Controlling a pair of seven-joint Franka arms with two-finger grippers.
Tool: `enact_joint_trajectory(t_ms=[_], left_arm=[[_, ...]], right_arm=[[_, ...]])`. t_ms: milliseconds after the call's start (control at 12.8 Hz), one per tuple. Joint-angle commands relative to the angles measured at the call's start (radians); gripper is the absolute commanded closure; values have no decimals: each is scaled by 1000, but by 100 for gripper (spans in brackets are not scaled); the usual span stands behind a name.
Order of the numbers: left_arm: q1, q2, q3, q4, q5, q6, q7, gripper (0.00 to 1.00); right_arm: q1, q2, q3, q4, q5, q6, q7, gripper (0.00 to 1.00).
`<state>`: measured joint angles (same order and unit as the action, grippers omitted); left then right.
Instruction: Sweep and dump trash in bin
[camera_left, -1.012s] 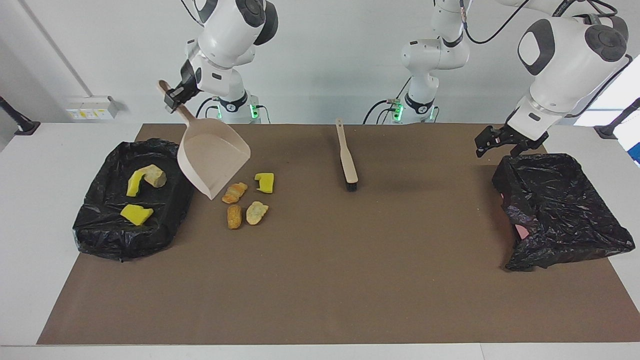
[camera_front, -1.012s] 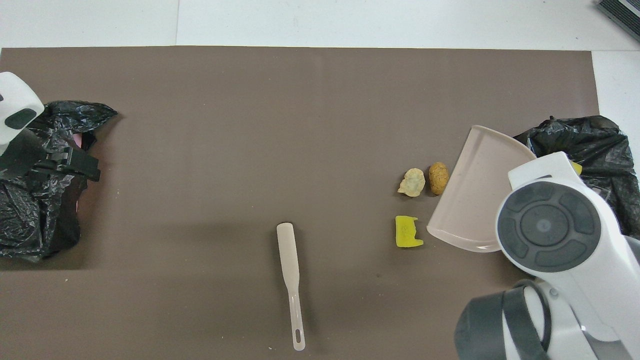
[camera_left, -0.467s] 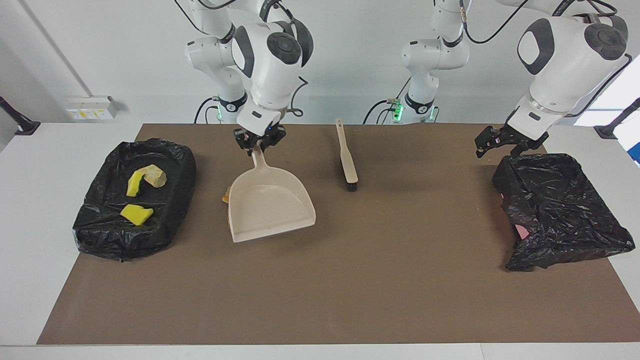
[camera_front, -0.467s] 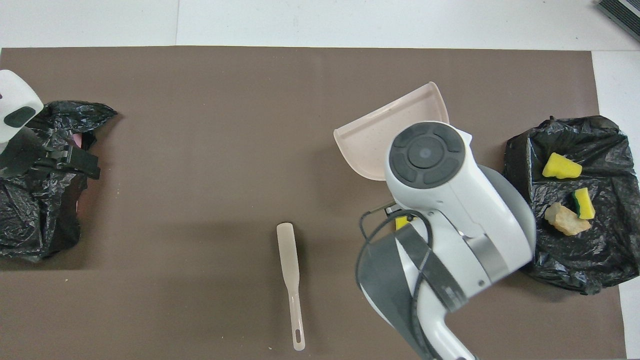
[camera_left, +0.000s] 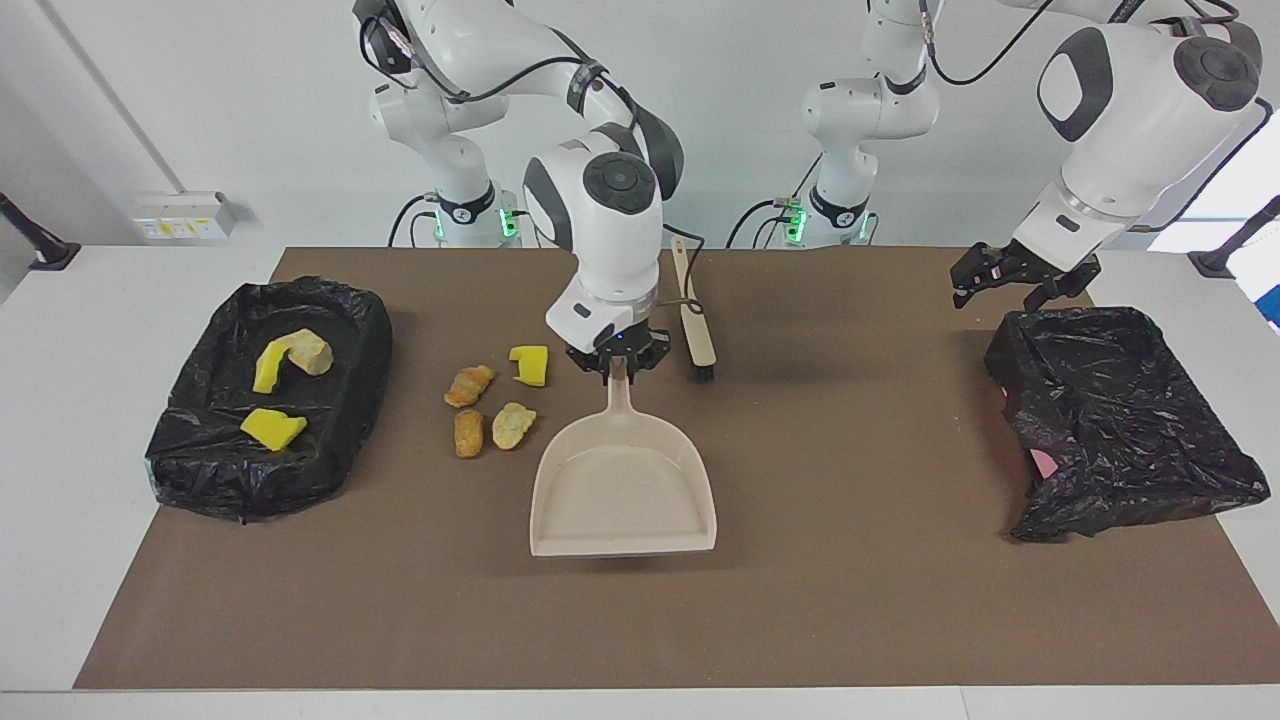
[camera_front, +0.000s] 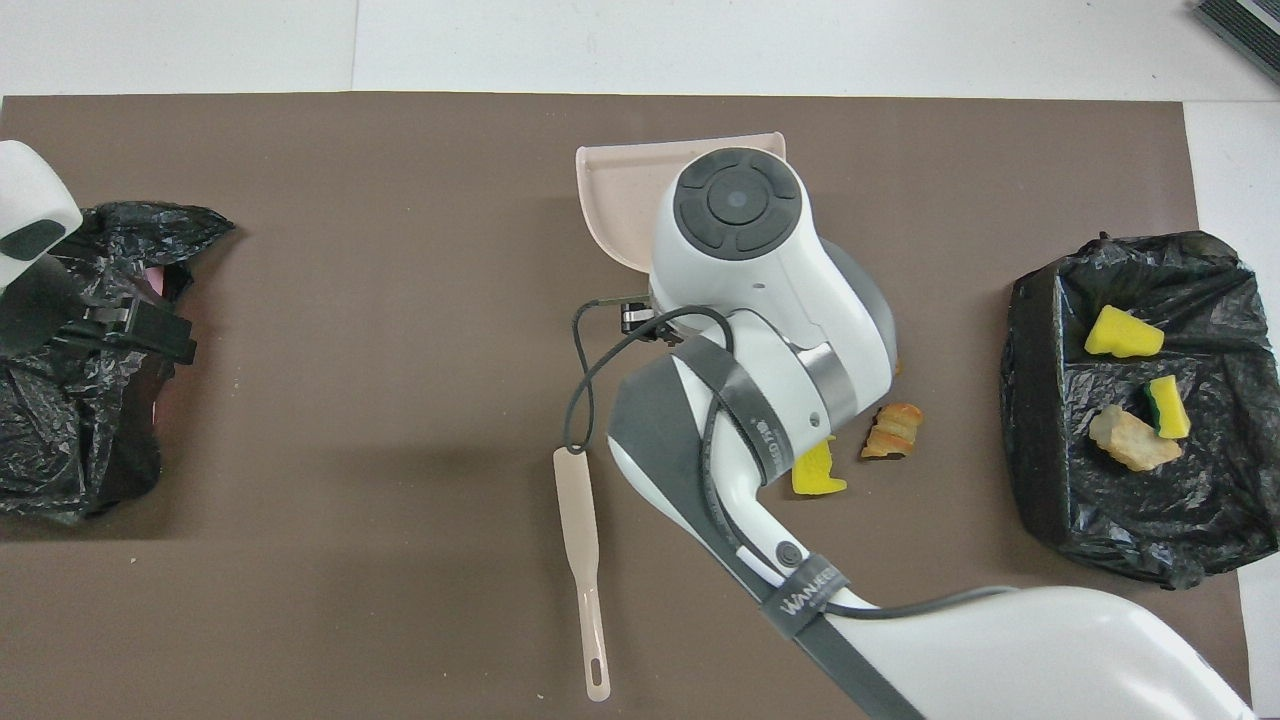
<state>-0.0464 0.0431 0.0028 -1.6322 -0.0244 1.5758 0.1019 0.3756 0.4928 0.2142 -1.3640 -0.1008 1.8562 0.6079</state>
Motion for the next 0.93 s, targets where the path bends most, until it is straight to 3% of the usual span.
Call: enact_joint_trajectory(t_ms=[0,311,623,701,856], left_arm=[[3,3,2,14,0,-22,15,0],[8,1,2,11,0,-19,21,0],[2,-2,2,3,0,-17,21,0],[0,-2,2,3,0,-17,21,0],[0,-6,2,-4,0,-16,21,0]], right_arm=[[60,204,-3,247,16,33,131,100],[89,288,-6,258,15,126,142,100],[91,283,-4,209,24,132,102,100],[92,279,-4,195,26,132,104,96],[92,270,-4,180,24,133,104,53]])
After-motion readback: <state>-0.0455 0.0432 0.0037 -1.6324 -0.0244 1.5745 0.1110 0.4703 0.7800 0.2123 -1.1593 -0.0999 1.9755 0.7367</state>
